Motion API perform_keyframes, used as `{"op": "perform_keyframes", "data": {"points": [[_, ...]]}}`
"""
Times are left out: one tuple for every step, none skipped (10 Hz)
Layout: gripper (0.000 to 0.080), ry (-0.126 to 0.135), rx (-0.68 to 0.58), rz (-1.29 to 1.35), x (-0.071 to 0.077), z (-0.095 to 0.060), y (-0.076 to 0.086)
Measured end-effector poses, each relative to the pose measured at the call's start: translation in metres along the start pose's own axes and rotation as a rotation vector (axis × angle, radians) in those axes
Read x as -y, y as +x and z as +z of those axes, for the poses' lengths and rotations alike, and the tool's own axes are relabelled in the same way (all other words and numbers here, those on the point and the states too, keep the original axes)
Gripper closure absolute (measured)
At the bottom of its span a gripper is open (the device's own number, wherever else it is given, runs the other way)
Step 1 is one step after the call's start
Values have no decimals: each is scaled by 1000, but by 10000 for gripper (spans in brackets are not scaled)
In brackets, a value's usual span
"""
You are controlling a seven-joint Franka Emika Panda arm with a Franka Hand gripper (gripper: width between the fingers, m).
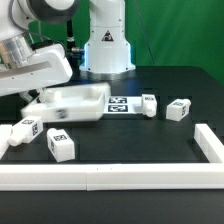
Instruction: Assemble one leg
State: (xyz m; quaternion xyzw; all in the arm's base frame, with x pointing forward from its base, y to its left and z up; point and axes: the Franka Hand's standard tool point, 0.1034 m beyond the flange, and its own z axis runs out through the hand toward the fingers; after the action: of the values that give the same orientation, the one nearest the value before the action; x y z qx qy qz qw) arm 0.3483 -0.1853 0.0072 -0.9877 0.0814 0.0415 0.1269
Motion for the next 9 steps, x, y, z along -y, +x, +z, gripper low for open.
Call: {"op": "perform_keyframes", "data": {"points": [[745,0,1,-1,0,0,0],[746,0,1,-1,0,0,0],[746,0,1,-1,0,0,0],[746,0,1,-1,0,0,0],[746,-1,9,8,2,-1,1],[746,-21,29,-15,18,-17,13],[746,-45,24,-66,36,-33,26],[746,-67,19,-113,49,-40,38],[746,-71,18,-136,65,-46,53]]}}
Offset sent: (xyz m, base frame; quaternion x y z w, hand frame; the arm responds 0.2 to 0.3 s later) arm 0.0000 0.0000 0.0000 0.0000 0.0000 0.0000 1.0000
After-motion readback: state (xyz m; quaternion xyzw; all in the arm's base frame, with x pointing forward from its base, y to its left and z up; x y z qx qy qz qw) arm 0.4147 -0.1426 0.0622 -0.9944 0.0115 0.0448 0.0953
